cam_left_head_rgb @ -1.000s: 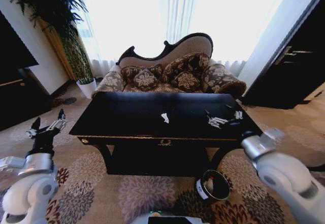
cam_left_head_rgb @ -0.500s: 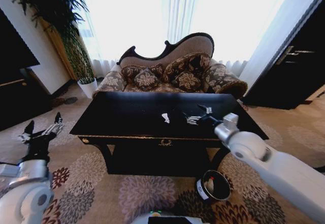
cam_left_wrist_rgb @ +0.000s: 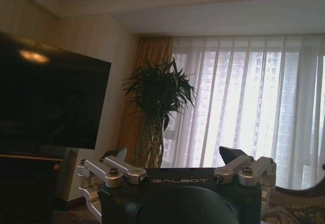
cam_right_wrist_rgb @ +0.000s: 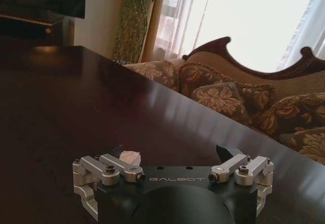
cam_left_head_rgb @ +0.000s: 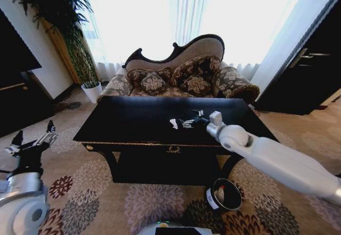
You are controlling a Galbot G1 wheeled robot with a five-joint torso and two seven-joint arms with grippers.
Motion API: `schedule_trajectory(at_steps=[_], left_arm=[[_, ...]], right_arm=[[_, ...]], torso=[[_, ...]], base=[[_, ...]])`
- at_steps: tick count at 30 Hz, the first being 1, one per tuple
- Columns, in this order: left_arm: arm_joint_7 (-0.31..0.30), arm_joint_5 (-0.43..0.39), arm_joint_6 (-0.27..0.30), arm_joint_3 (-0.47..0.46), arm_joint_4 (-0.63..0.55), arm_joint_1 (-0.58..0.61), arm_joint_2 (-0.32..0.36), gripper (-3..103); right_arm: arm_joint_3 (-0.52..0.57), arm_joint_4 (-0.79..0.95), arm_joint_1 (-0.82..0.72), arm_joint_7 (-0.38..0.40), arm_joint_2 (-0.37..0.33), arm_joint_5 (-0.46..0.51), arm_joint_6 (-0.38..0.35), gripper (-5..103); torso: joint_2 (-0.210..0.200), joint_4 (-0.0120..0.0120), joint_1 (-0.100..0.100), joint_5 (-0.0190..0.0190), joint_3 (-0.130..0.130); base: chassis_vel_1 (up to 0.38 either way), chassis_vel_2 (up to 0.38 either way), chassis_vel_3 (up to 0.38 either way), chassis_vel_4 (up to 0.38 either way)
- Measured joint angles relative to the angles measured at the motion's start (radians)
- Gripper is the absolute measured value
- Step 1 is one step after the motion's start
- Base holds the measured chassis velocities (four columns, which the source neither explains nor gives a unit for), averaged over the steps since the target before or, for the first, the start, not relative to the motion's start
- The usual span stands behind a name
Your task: Move to the front of the table and place the trash on the table into the trash bin.
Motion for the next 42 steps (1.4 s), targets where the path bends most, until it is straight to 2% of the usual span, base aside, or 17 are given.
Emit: schedule_trajectory(at_steps=[8,17,23,27,30,32,35,36,39,40,42], left_arm=[[0.000,-0.006,-0.001,0.004,0.044,-0.027,0.019,100],[0.000,-0.003,-0.002,0.026,0.077,-0.052,0.024,100],[0.000,0.001,-0.003,0.035,0.084,-0.058,0.020,100],[0.000,0.001,-0.005,0.031,0.088,-0.058,0.020,100],[0.000,0.001,-0.009,0.027,0.092,-0.056,0.020,100],[0.000,0.000,-0.010,0.027,0.093,-0.056,0.020,100],[0.000,0.000,-0.011,0.027,0.095,-0.057,0.021,100],[0.000,0.000,-0.011,0.027,0.095,-0.057,0.021,100],[0.000,0.000,-0.011,0.031,0.096,-0.058,0.021,100],[0.000,0.000,-0.011,0.031,0.096,-0.058,0.021,100],[0.000,0.000,-0.011,0.033,0.097,-0.060,0.023,100]], right_arm=[[-0.116,-0.052,0.101,-0.046,0.032,0.039,-0.026,100],[-0.162,-0.056,0.146,-0.061,0.054,0.106,-0.067,100],[-0.191,-0.064,0.163,-0.064,0.071,0.096,-0.073,102],[-0.200,-0.074,0.163,-0.078,0.076,0.068,-0.073,99],[-0.203,-0.081,0.163,-0.090,0.080,0.048,-0.073,90],[-0.203,-0.082,0.163,-0.092,0.080,0.045,-0.073,90],[-0.203,-0.086,0.161,-0.098,0.078,0.034,-0.069,74],[-0.203,-0.086,0.161,-0.098,0.078,0.034,-0.069,74],[-0.200,-0.086,0.157,-0.110,0.068,0.031,-0.066,58],[-0.200,-0.086,0.157,-0.110,0.068,0.031,-0.066,58],[-0.196,-0.086,0.155,-0.115,0.060,0.030,-0.063,47]], torso=[[0.000,-0.0001,0.000,0.0001,0.000],[0.000,-0.0002,0.000,0.0002,0.000],[0.000,-0.0001,0.000,0.0001,0.000],[0.000,-0.0002,0.000,0.0002,0.000],[0.000,-0.0001,0.000,0.0002,0.000],[0.000,-0.0001,0.000,0.0002,0.000],[0.000,-0.0001,0.000,0.0002,0.000],[0.000,-0.0001,0.000,0.0002,0.000],[0.000,-0.0002,0.000,0.0003,0.000],[0.000,-0.0002,0.000,0.0003,0.000],[0.000,-0.0001,0.000,0.0002,0.000]], base=[[0.000,0.000,0.000,0.000],[0.000,0.000,0.000,0.000],[0.000,0.000,0.000,0.000],[0.000,0.000,0.000,0.000],[0.000,0.000,0.000,0.000],[0.000,0.000,0.000,0.000],[0.000,0.000,0.000,0.000],[0.000,0.000,0.000,0.000],[0.000,0.000,0.000,0.000],[0.000,0.000,0.000,0.000],[0.000,0.000,0.000,0.000]])
